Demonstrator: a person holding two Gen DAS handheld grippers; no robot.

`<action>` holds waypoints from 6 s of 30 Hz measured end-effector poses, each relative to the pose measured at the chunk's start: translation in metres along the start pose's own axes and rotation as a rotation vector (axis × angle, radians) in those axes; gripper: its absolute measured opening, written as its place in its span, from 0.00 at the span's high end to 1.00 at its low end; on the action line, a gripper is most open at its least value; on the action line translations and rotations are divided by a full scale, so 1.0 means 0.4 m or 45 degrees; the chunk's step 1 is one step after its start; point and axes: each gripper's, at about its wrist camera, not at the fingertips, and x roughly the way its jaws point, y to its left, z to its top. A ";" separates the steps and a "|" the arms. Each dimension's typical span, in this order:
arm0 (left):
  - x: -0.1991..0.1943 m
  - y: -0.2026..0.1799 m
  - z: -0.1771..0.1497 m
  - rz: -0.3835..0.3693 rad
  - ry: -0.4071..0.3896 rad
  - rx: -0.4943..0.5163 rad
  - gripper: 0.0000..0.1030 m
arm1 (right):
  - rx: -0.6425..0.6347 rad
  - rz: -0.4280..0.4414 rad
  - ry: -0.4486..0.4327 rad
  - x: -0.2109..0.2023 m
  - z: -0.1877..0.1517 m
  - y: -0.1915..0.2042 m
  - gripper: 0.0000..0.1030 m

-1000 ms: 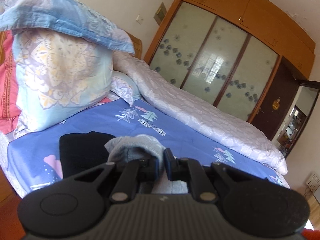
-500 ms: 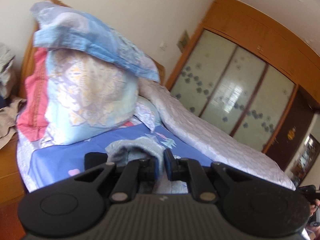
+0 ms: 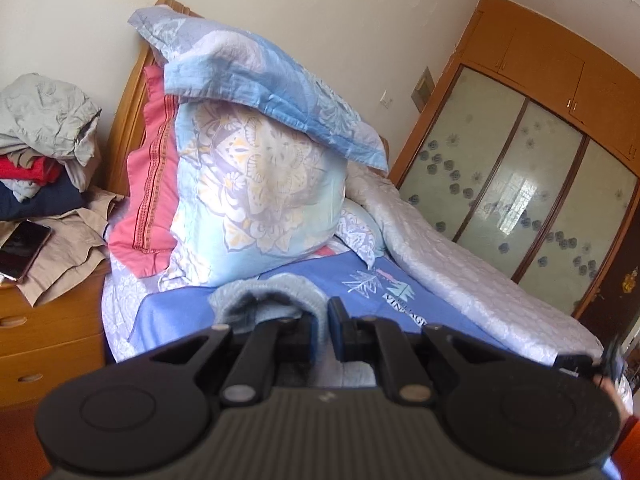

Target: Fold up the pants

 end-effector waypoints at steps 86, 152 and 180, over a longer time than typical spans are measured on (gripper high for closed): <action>0.034 -0.256 -0.068 -0.300 0.066 0.086 0.93 | 0.611 -0.164 -0.077 -0.416 -0.286 -0.759 0.43; 0.368 -0.320 -0.420 -0.464 0.811 -0.189 0.96 | 0.774 -0.177 -0.743 -0.870 -0.421 -0.966 0.94; 0.377 -0.257 -0.387 -0.300 0.858 -0.373 0.93 | 0.941 -0.476 -0.495 -0.761 -0.587 -1.155 0.61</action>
